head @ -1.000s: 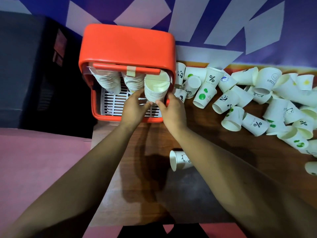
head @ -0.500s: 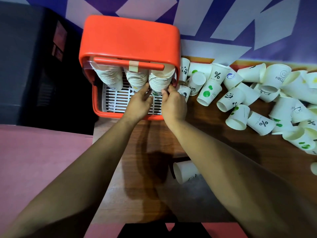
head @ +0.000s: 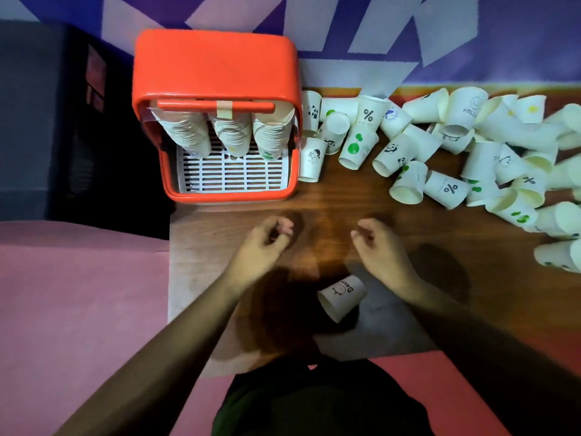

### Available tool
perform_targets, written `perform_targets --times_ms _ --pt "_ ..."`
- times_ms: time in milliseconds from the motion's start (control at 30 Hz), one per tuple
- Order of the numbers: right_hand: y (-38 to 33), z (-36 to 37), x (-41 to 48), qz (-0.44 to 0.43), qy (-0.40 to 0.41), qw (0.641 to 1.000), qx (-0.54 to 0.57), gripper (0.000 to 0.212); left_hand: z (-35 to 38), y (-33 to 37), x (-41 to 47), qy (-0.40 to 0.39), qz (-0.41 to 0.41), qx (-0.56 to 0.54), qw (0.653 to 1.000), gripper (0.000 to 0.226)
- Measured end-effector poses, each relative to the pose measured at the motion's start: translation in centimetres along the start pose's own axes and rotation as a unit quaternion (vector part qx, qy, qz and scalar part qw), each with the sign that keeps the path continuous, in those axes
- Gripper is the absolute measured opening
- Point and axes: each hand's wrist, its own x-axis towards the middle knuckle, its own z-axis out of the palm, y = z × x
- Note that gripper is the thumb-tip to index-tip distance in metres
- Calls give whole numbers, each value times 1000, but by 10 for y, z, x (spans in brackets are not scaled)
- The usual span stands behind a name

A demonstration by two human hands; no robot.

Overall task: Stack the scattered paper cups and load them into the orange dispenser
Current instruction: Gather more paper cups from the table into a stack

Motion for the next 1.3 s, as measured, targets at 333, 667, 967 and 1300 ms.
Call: perform_targets --times_ms 333,667,967,1300 --pt "28 38 -69 345 -111 888 282 16 87 -34 -34 -245 -176 100 948 37" --pt "51 32 -65 372 -89 806 451 14 104 -24 -53 -182 -92 -63 977 73" --pt "91 -25 -42 333 -103 730 587 23 159 43 -33 -91 147 6 985 75" --pt "242 -135 -14 165 18 951 260 29 288 73 27 -2 90 58 994 70"
